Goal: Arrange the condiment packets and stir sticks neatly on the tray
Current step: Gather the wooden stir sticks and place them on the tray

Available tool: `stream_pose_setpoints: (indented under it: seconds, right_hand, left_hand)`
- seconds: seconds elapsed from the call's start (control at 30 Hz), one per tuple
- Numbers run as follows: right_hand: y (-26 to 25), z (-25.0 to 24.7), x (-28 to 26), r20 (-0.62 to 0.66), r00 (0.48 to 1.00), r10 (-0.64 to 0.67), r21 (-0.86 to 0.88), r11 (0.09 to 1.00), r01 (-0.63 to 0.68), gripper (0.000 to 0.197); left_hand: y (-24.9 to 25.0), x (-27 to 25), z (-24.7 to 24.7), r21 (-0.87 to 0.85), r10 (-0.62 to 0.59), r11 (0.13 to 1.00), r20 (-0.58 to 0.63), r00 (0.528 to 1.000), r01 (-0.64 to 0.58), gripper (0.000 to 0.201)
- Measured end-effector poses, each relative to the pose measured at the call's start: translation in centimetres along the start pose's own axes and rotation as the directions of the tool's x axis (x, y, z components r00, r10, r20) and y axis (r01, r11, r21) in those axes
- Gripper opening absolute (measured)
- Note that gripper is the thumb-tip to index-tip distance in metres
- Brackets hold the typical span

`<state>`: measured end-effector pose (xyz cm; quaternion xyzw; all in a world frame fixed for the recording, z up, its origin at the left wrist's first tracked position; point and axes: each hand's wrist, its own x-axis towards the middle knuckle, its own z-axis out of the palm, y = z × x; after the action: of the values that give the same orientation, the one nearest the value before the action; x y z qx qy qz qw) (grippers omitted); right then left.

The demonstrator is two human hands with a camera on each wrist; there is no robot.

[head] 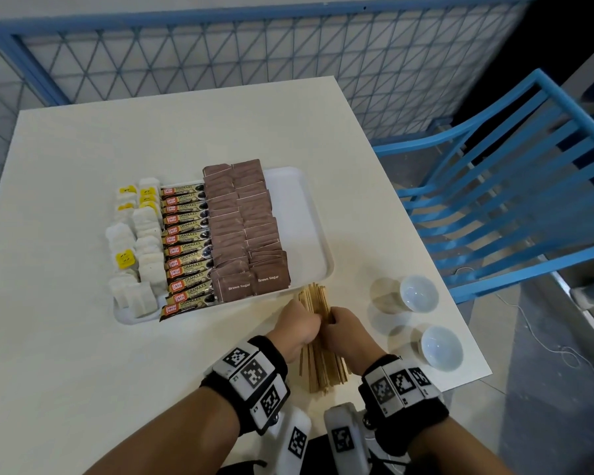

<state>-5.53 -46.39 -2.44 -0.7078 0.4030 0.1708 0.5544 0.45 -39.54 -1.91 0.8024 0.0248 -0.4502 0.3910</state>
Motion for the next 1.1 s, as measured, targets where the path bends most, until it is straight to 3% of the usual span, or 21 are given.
stream_pose_setpoints:
  seconds: [0.13, 0.4, 0.53, 0.6, 0.63, 0.67, 0.7, 0.73, 0.77, 0.8, 0.83, 0.87, 0.9, 0.93, 0.97, 1.1]
  right_hand:
    - [-0.3, 0.5, 0.3, -0.006, 1.000, 0.014, -0.016, 1.000, -0.014, 0.029]
    - [-0.6, 1.4, -0.1, -0.076, 0.996, -0.037, 0.055, 0.998, 0.041, 0.028]
    - [-0.1, 1.0, -0.2, -0.071, 0.997, -0.008, 0.000, 1.000, 0.008, 0.026]
    - [-0.3, 1.4, -0.3, -0.074, 0.997, 0.013, 0.054, 0.998, -0.009, 0.028]
    - [-0.7, 1.9, -0.5, -0.041, 0.998, 0.055, 0.024, 0.998, -0.054, 0.031]
    - [-1.4, 2.9, -0.8, -0.091, 0.987, 0.129, -0.038, 0.990, -0.133, 0.036]
    - [-1.3, 2.7, -1.9, -0.029, 0.991, 0.131, -0.193, 0.972, -0.134, 0.041]
    - [-2.4, 2.5, -2.2, 0.049, 0.983, 0.174, -0.497, 0.858, -0.127, 0.044]
    - [-3.2, 2.5, -2.4, 0.082, 0.978, 0.192, -0.665, 0.741, -0.090, 0.044]
    - [-3.4, 2.7, -1.9, 0.069, 0.985, 0.156, -0.673, 0.736, -0.069, 0.043]
    - [-3.0, 3.3, -1.5, 0.036, 0.995, 0.089, -0.553, 0.831, -0.055, 0.042]
    - [-2.2, 3.0, -1.9, -0.104, 0.992, 0.066, -0.343, 0.934, -0.098, 0.039]
    - [-2.4, 2.5, -2.4, -0.061, 0.993, 0.102, -0.073, 0.992, -0.106, 0.036]
    - [-1.8, 2.2, -2.2, 0.019, 1.000, 0.004, 0.085, 0.996, -0.005, 0.033]
    - [-1.3, 1.7, -2.1, -0.013, 0.998, -0.058, 0.177, 0.983, 0.059, 0.031]
    - [-0.7, 2.3, -1.3, -0.035, 0.984, -0.173, 0.105, 0.979, 0.176, 0.028]
  left_hand:
    - [0.0, -0.1, 0.1, -0.070, -0.016, 0.997, 0.041, 0.999, 0.018, 0.031]
    - [0.0, 0.1, 0.6, -0.192, -0.109, 0.973, 0.105, 0.989, 0.127, 0.039]
    - [0.2, 0.1, 1.0, -0.294, -0.122, 0.946, 0.078, 0.989, 0.140, 0.043]
    - [0.3, 0.0, 1.1, -0.324, -0.135, 0.933, 0.090, 0.987, 0.157, 0.067]
    - [0.2, 0.1, 1.2, -0.332, -0.142, 0.928, 0.101, 0.985, 0.168, 0.089]
    - [0.2, 0.0, 1.2, -0.330, -0.146, 0.928, 0.107, 0.984, 0.173, 0.107]
    - [-0.1, 0.3, 1.2, -0.327, -0.143, 0.930, 0.105, 0.984, 0.170, 0.118]
    - [-0.1, 0.3, 1.1, -0.320, -0.145, 0.932, 0.093, 0.985, 0.168, 0.121]
    - [-0.2, 0.5, 0.9, -0.318, -0.148, 0.933, 0.085, 0.985, 0.168, 0.120]
    - [-0.3, 0.4, 0.6, -0.322, -0.146, 0.932, 0.082, 0.986, 0.165, 0.115]
    - [-0.5, 0.6, 0.5, -0.331, -0.139, 0.930, 0.081, 0.987, 0.158, 0.107]
    - [-0.6, 0.7, 0.3, -0.351, -0.135, 0.923, 0.084, 0.987, 0.156, 0.096]
    - [-0.9, 1.1, 0.2, -0.381, -0.130, 0.912, 0.088, 0.988, 0.154, 0.084]
    - [-1.1, 1.2, 0.1, -0.408, -0.125, 0.900, 0.090, 0.988, 0.151, 0.075]
    - [-1.4, 1.5, 0.0, -0.428, -0.116, 0.892, 0.088, 0.989, 0.143, 0.069]
    - [-1.7, 1.8, -0.2, -0.486, -0.060, 0.871, 0.034, 0.998, 0.069, 0.052]
